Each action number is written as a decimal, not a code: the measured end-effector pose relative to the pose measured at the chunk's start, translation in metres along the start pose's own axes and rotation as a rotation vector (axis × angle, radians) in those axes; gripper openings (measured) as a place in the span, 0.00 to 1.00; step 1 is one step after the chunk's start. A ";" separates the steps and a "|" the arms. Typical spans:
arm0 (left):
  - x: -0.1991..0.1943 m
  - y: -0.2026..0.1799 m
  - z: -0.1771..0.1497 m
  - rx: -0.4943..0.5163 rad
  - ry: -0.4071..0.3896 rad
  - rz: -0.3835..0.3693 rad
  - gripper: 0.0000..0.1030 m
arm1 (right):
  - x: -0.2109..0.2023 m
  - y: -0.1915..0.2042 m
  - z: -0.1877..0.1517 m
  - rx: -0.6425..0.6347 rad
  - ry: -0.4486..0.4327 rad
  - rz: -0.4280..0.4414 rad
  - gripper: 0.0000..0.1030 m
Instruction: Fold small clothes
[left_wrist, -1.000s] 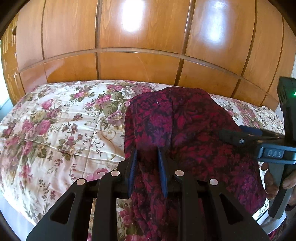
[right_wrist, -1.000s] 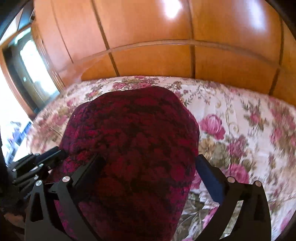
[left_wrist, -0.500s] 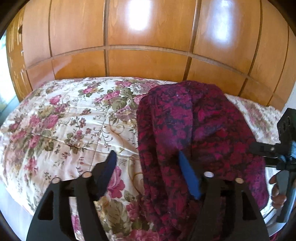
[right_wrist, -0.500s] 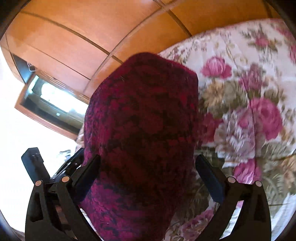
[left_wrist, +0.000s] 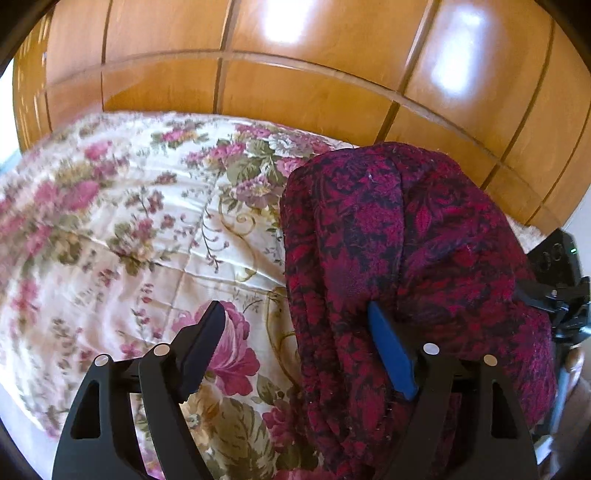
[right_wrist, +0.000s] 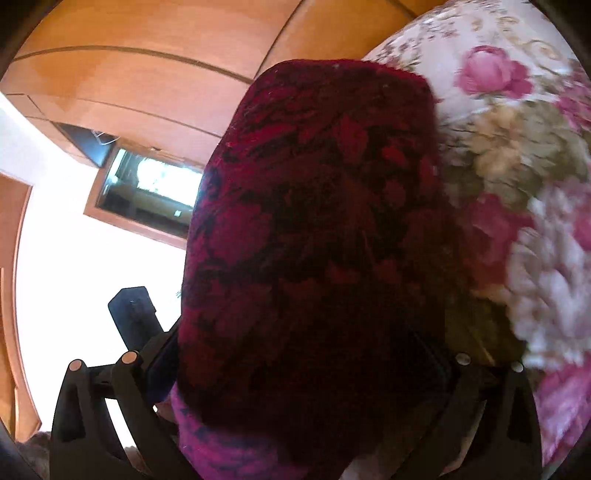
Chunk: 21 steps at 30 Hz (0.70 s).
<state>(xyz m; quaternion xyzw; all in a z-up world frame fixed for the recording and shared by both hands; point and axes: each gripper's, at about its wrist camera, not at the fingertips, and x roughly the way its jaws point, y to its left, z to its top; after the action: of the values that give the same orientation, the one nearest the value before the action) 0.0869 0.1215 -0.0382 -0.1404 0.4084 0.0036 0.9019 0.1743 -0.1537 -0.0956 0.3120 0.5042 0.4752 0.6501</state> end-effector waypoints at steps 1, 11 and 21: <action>0.002 0.006 -0.001 -0.033 0.007 -0.036 0.76 | 0.003 0.001 0.003 -0.007 0.006 0.003 0.98; 0.012 0.016 -0.013 -0.249 0.029 -0.468 0.65 | -0.023 0.058 0.000 -0.130 -0.079 -0.045 0.79; 0.042 -0.179 0.064 0.116 0.046 -0.626 0.61 | -0.199 0.056 -0.009 -0.134 -0.449 -0.177 0.77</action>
<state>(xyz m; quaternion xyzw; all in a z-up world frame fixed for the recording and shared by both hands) 0.1840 -0.0386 0.0158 -0.2076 0.3652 -0.3007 0.8562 0.1408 -0.3203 0.0227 0.3203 0.3399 0.3676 0.8042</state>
